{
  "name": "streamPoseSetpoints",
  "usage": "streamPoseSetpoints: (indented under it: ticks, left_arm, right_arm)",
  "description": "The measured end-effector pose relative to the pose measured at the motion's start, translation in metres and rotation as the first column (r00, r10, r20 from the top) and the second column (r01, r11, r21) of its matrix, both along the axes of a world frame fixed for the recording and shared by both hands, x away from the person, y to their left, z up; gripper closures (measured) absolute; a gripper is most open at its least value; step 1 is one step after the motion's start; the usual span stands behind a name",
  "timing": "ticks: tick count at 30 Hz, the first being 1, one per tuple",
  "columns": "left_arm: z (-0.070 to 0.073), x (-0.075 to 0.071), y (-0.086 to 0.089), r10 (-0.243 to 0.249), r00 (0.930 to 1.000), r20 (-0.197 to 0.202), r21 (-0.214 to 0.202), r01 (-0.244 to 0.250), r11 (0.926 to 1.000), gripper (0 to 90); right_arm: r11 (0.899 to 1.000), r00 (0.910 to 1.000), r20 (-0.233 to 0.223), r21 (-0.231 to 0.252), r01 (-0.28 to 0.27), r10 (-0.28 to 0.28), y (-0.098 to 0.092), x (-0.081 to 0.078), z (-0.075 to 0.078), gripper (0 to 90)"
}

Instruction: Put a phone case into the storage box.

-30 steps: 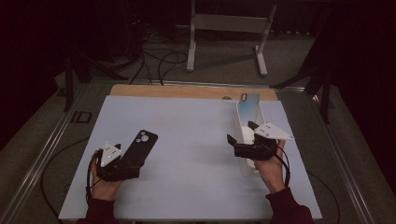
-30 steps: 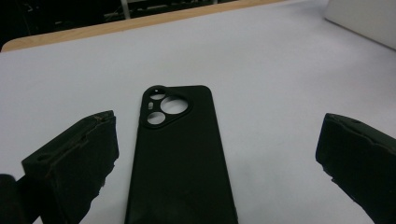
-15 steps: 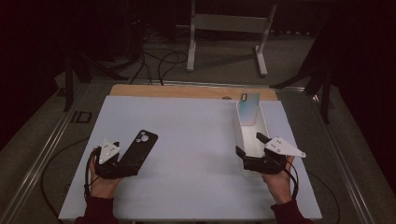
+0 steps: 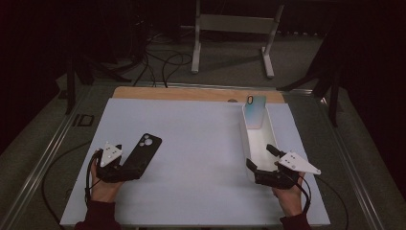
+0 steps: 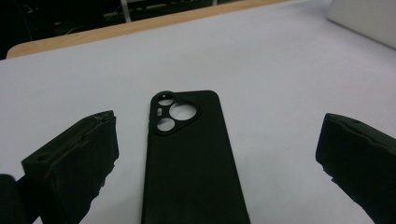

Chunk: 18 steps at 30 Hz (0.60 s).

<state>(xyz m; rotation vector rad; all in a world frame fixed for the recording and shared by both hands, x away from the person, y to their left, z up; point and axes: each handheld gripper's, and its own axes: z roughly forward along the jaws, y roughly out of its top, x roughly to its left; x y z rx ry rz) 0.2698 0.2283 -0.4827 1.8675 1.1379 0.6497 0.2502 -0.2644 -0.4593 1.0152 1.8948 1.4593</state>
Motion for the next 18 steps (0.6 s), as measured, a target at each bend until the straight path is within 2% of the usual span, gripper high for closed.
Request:
streamPoseSetpoints:
  ticks: [6, 10, 11, 18]
  left_arm:
    - [0.001, 0.007, 0.0, 0.003, 0.9986, -0.053, 0.039, -0.001, 0.9992, 0.0]
    - [-0.001, 0.014, -0.002, 0.003, 0.9932, -0.116, 0.068, 0.005, 0.9977, 0.0]
    - [-0.001, 0.014, -0.002, 0.003, 0.9932, -0.116, 0.068, 0.005, 0.9977, 0.0]
    - [-0.008, 0.027, -0.012, -0.011, 0.977, -0.213, 0.118, 0.037, 0.9923, 0.0]
  right_arm:
    - [1.0, 0.9999, -0.007, -0.005, 0.008, -0.008, -0.004, -0.004, -0.005, 8.1]
    - [1.0, 0.9998, -0.012, -0.002, 0.016, -0.016, -0.005, -0.004, -0.006, 8.0]
    - [1.0, 0.9998, -0.012, -0.002, 0.016, -0.016, -0.005, -0.004, -0.006, 8.0]
    - [1.0, 0.9996, -0.011, 0.001, 0.027, -0.027, -0.008, -0.006, -0.005, 8.1]
